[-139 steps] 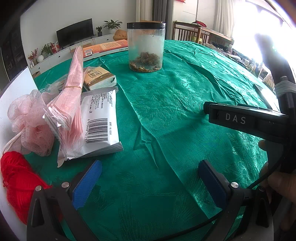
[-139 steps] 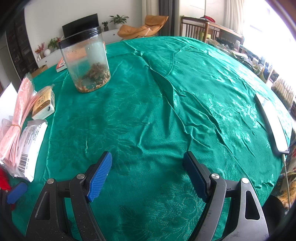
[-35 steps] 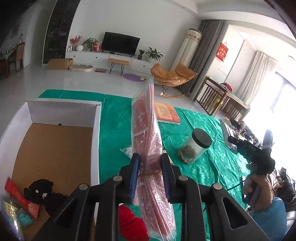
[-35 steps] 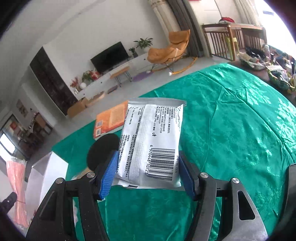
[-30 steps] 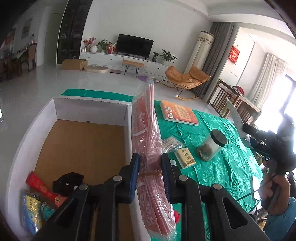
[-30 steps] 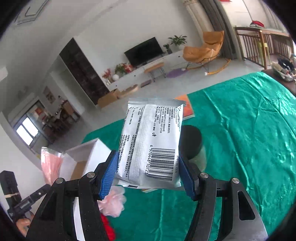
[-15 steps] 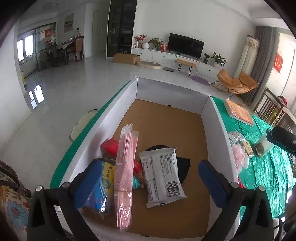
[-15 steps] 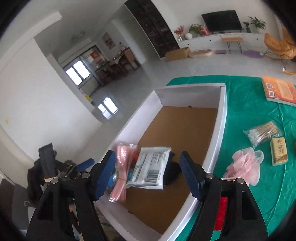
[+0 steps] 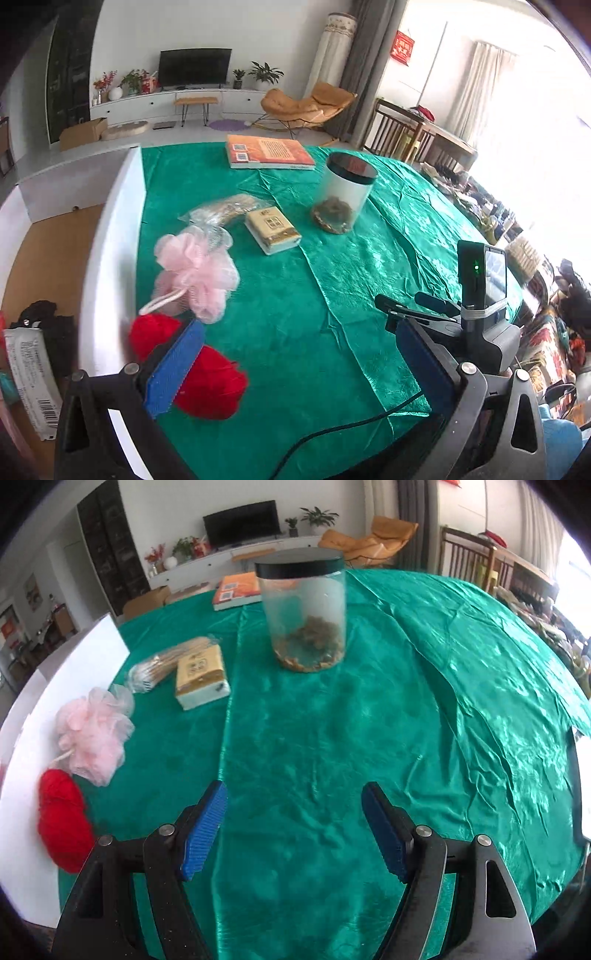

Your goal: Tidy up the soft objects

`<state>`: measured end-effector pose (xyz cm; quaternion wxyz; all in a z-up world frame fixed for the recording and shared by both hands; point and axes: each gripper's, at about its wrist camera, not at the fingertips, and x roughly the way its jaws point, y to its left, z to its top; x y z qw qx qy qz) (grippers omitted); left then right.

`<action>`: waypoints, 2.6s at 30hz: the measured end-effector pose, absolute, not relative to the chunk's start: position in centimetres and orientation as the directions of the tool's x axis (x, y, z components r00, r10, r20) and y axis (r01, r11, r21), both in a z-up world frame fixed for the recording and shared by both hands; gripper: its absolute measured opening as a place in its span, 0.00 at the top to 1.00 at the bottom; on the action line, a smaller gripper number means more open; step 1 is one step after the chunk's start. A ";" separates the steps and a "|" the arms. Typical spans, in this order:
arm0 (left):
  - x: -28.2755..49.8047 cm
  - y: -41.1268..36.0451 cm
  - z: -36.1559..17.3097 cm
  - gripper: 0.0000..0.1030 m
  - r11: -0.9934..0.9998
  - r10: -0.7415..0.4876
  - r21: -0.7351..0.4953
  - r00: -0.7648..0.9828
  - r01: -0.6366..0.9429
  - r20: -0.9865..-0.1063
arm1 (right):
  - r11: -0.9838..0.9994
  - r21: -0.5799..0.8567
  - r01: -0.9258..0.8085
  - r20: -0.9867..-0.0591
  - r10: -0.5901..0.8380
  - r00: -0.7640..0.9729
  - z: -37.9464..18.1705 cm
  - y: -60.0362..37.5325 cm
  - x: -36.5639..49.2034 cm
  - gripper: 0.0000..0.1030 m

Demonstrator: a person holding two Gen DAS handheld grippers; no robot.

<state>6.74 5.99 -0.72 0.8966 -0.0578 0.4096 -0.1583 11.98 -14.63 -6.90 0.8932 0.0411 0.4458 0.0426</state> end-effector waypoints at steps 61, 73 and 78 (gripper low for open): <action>12.2 -1.7 -11.1 0.00 0.960 -0.199 -0.048 0.549 0.276 -0.812 | 0.960 0.039 0.276 -0.804 -0.134 0.579 -8.6 -20.2 10.9 0.17; 12.2 -1.7 -11.1 0.00 0.960 -0.198 -0.047 0.549 0.276 -0.812 | 0.960 0.038 0.276 -0.804 -0.134 0.579 -8.6 -20.2 11.0 0.17; 12.2 -1.8 -11.1 0.00 0.960 -0.198 -0.047 0.549 0.276 -0.812 | 0.960 0.038 0.276 -0.804 -0.135 0.579 -8.6 -20.2 11.0 0.17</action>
